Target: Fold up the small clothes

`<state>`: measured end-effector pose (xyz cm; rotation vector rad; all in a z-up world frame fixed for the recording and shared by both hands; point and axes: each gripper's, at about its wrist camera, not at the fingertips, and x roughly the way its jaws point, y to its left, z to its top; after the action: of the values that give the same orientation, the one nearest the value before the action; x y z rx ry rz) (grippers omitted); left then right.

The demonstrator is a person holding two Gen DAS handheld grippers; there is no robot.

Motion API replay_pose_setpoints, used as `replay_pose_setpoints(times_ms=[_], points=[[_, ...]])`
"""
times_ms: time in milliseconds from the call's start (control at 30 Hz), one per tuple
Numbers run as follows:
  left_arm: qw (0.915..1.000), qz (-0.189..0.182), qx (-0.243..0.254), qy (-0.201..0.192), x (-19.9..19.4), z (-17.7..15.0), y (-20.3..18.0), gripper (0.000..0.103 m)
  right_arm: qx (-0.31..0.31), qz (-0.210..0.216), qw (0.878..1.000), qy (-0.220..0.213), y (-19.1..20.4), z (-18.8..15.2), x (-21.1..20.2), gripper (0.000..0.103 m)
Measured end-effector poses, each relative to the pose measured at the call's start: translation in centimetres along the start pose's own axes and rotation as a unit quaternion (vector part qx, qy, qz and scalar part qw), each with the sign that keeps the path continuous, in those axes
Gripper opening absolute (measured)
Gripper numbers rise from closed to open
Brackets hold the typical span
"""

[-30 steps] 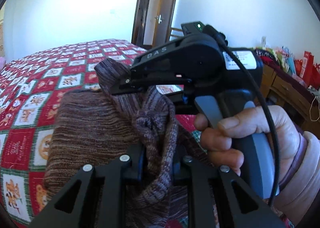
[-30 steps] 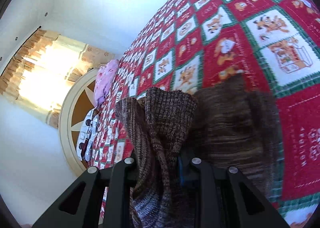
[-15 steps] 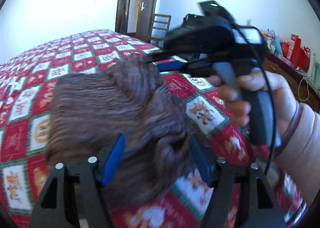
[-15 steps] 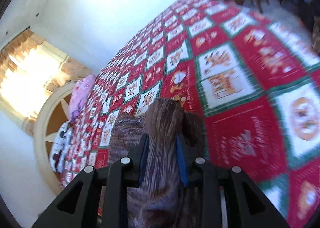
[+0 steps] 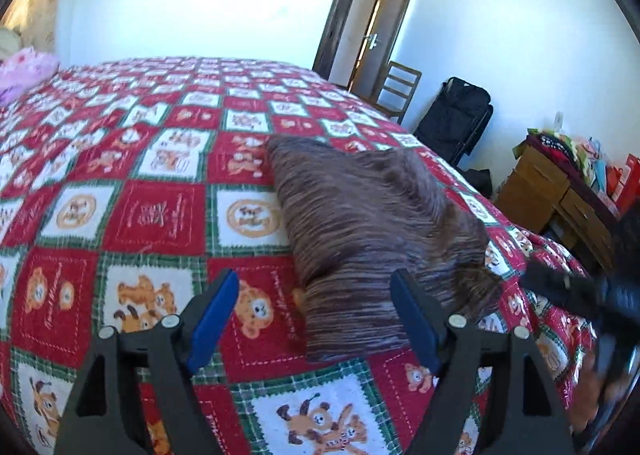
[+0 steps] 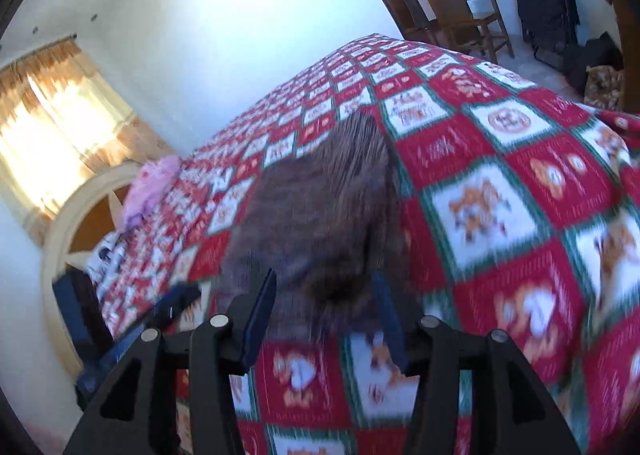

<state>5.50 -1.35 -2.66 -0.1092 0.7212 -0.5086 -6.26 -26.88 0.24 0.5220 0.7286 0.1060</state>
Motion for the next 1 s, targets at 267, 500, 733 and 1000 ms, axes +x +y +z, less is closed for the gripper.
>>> replay_pose_setpoints(times_ms=[267, 500, 733, 1000], points=[[0.9958, -0.015, -0.065, 0.062, 3.6, -0.7, 0.5, 0.080, 0.022, -0.039, 0.999, 0.022, -0.9, -0.9, 3.4, 0.051], [0.9939, -0.063, -0.058, 0.068, 4.1, -1.4, -1.2, 0.050, 0.026, -0.056, 0.997, 0.038, -2.4, -1.3, 3.6, 0.010], [0.9888, -0.093, -0.094, 0.070, 2.0, -1.8, -1.6, 0.018, 0.048, -0.055, 0.997, 0.033, -4.4, -0.6, 2.4, 0.010], [0.9927, -0.063, -0.073, 0.071, 0.3, -3.5, -1.1, 0.015, 0.052, -0.055, 0.997, 0.033, -4.8, -1.8, 2.4, 0.010]])
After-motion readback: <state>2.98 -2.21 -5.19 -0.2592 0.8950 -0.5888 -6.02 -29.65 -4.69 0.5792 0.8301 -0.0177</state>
